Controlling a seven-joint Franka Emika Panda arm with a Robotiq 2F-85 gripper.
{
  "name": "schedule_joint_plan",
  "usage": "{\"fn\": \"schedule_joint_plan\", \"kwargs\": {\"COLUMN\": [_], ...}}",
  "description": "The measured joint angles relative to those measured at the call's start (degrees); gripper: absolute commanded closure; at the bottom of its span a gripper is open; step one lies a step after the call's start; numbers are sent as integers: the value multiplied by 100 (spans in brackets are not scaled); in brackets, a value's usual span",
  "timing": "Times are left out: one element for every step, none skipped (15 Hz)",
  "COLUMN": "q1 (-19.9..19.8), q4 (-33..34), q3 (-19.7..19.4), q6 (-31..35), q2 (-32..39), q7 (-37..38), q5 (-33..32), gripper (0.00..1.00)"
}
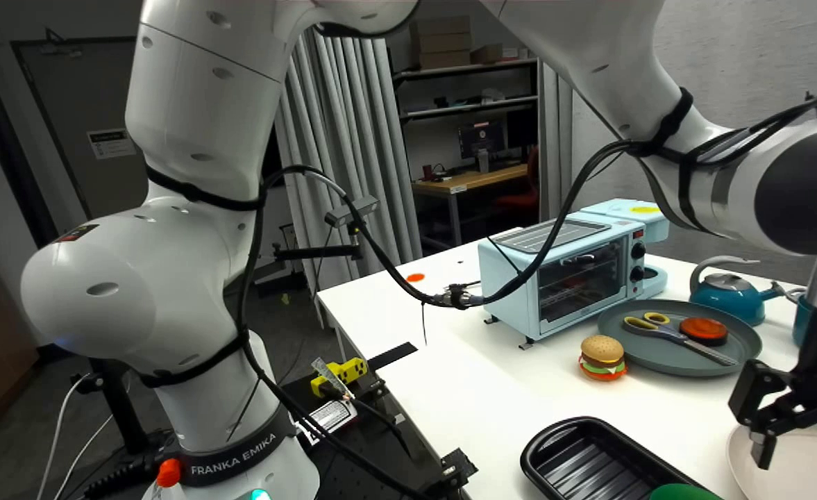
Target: Remove the potato chips from the grey plate and put them in the dark green cup
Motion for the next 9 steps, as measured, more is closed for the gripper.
{"fn": "schedule_joint_plan", "kwargs": {"q1": [-13,-25,-34,-41,-44,-45,-45,-45,-45], "q4": [112,205,284,357,418,483,546,610,677], "q3": [0,0,-1,-3,-8,-14,-19,-23,-23], "q6": [235,484,744,1006,1238,1453,1635,1787,1902], "q2": [112,228,357,498,638,788,936,1078,1212], "q7": [125,274,463,680,900,1138,1362,1575,1774], "q5": [57,100,123,128,129,128,121,112,96], "gripper": [0,0,0,0,0,0,0,0,0]}}
